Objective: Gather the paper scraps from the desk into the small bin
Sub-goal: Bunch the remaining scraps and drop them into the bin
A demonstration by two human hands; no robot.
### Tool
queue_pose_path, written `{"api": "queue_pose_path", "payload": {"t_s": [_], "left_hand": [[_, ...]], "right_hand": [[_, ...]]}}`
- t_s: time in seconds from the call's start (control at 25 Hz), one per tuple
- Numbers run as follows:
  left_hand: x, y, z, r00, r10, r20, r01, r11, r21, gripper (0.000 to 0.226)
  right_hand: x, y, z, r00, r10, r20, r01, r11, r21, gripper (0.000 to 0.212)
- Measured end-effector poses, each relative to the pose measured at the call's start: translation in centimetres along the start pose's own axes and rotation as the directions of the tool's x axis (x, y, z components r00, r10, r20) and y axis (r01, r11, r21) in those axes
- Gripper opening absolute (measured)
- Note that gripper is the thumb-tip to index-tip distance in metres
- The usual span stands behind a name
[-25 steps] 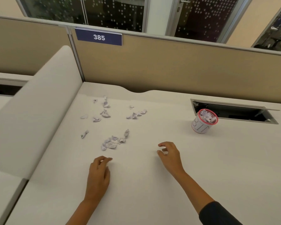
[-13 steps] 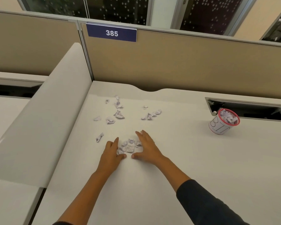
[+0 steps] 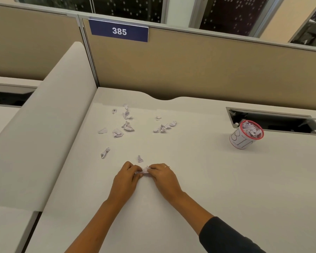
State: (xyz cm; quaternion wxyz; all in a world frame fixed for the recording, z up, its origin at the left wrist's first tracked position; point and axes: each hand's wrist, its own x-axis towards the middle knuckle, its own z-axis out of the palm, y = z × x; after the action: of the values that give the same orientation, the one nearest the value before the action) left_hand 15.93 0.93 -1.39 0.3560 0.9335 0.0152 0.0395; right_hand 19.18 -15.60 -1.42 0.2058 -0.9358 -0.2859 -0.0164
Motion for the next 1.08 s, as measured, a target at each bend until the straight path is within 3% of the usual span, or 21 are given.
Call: {"api": "queue_pose_path", "payload": {"t_s": [0.28, 0.56, 0.8, 0.96, 1.08], "left_hand": [[-2.0, 2.8, 2.3, 0.998, 0.059, -0.019, -0.059, 0.998, 0.016, 0.009], [-2.5, 6.5, 5.9, 0.995, 0.040, -0.093, -0.045, 0.998, -0.042, 0.009], [-2.5, 6.5, 7.2, 0.987, -0.002, -0.163, -0.006, 0.999, -0.048, 0.013], [-2.5, 6.5, 7.4, 0.985, 0.009, -0.175, -0.011, 1.000, -0.009, 0.013], [-2.4, 6.4, 7.5, 0.983, 0.001, -0.184, 0.002, 1.000, 0.013, 0.016]], "right_hand": [[-2.5, 2.8, -4.9, 0.956, 0.234, -0.175, -0.180, 0.944, 0.277, 0.014], [-3.6, 11.7, -14.5, 0.793, 0.512, -0.331, -0.310, 0.806, 0.505, 0.012], [-2.2, 21.7, -22.6, 0.687, 0.593, -0.420, -0.495, 0.805, 0.326, 0.014], [-0.7, 26.6, -24.4, 0.730, 0.555, -0.399, -0.547, 0.824, 0.146, 0.018], [0.6, 28.7, -24.2, 0.821, 0.540, -0.185, -0.567, 0.808, -0.158, 0.022]]}}
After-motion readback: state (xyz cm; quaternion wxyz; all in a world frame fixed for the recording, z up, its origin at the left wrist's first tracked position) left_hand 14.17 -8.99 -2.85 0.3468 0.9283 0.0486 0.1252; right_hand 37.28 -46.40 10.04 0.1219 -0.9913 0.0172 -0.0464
